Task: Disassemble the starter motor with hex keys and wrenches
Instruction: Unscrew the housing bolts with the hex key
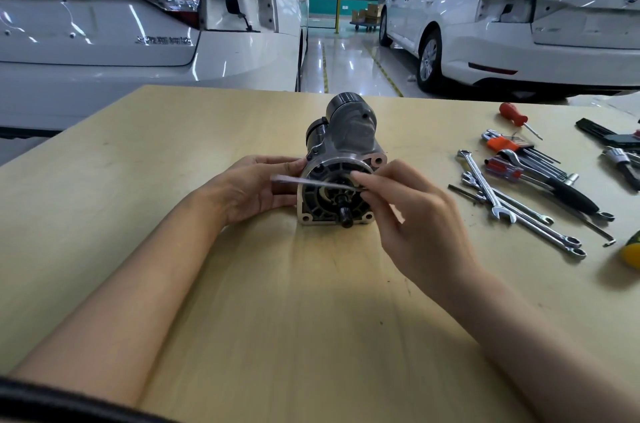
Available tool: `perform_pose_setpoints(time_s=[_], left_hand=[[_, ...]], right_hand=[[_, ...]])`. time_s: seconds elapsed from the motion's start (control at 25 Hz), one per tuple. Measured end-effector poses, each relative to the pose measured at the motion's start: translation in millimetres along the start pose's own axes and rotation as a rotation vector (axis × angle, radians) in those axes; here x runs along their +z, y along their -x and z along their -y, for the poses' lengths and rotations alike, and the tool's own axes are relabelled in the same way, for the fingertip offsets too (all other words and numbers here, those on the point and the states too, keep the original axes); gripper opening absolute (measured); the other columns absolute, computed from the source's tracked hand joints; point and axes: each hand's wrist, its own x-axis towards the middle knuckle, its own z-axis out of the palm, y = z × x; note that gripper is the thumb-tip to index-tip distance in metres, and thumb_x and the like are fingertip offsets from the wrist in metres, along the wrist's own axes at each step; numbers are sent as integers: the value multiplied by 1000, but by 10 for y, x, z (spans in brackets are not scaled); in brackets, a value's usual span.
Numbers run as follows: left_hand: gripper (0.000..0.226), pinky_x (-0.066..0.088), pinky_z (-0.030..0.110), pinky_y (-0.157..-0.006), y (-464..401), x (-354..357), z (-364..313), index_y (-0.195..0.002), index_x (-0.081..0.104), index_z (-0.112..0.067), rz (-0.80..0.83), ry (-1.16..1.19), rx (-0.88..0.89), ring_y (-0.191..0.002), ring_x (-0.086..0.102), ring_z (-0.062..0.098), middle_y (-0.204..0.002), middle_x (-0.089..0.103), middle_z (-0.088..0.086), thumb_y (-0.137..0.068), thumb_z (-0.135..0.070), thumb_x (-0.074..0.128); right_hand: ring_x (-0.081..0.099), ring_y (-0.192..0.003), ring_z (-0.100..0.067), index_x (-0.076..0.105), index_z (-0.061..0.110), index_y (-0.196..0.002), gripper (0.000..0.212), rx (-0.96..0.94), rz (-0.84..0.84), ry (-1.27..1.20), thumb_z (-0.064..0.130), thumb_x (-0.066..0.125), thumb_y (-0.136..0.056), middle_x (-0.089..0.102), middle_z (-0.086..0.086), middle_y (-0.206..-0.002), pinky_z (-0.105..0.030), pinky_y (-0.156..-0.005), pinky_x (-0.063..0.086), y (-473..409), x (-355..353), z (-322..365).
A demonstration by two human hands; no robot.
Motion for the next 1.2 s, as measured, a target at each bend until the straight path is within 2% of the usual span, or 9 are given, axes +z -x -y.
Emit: perform_pose_setpoints(time_s=[0.2,0.36,0.48,0.6,0.72,0.8,0.88,1.04,1.2], left_hand=[[29,60,32,-69,4,-3,-14,-99,71,-2,13,-4,-8,-77,71,22,-87,74,10,-73,-15,67],[30,57,26,-66,28,61,-50,-102,72,-12,83,-20,-2,-76,67,15,-87,70,2,-76,-26,67],[27,52,20,-57,52,185,-53,-93,73,-18,67,-74,28,-66,62,8,-78,66,-3,-74,-37,68],[31,47,18,-47,19,316,-1,-103,62,-12,-112,-81,73,-55,61,7,-67,65,-5,-84,-37,64],[38,55,27,-62,-25,361,59,-116,59,-10,-279,-195,123,-68,66,12,-83,70,1,-90,-38,61],[36,54,22,-68,-41,351,91,-114,62,-11,-324,-329,196,-73,67,8,-94,70,4,-93,-40,58],[36,53,15,-62,-53,335,100,-113,64,-10,-338,-379,242,-70,66,3,-96,70,5,-94,-40,57],[38,51,14,-59,-79,308,116,-112,65,-8,-339,-395,262,-67,66,0,-93,71,4,-93,-40,58],[34,46,11,-52,-63,287,124,-101,71,-11,-403,-562,385,-63,64,-3,-84,72,-1,-91,-42,59]], right_hand=[[61,-61,-8,68,17,-95,21,606,-177,-520,-2,59,-90,63,11,-70,-17,-60,49,-85,-133,7],[64,-57,-18,63,7,-93,14,929,-113,-852,-5,58,-87,64,-7,-67,-25,-59,55,-102,-170,-14],[69,-61,-23,60,6,-87,10,1006,-97,-945,-1,54,-92,68,-11,-69,-28,-59,56,-114,-162,-9],[71,-65,-26,57,5,-86,11,1049,-129,-1020,1,51,-94,69,-9,-68,-28,-58,56,-132,-171,-30],[72,-64,-24,58,3,-87,8,1047,-137,-1028,2,54,-94,70,-9,-68,-27,-57,56,-123,-153,-32],[72,-65,-24,59,2,-88,5,1041,-144,-1008,3,57,-93,70,-9,-69,-27,-58,57,-111,-150,-27],[72,-66,-24,60,3,-88,5,1034,-154,-977,5,59,-92,71,-11,-70,-27,-58,57,-104,-162,-31],[72,-65,-25,60,3,-87,5,1036,-149,-945,5,60,-92,71,-12,-70,-27,-58,57,-96,-171,-45],[71,-64,-25,60,4,-84,8,1044,-151,-945,5,60,-92,70,-13,-70,-28,-58,57,-100,-171,-50]])
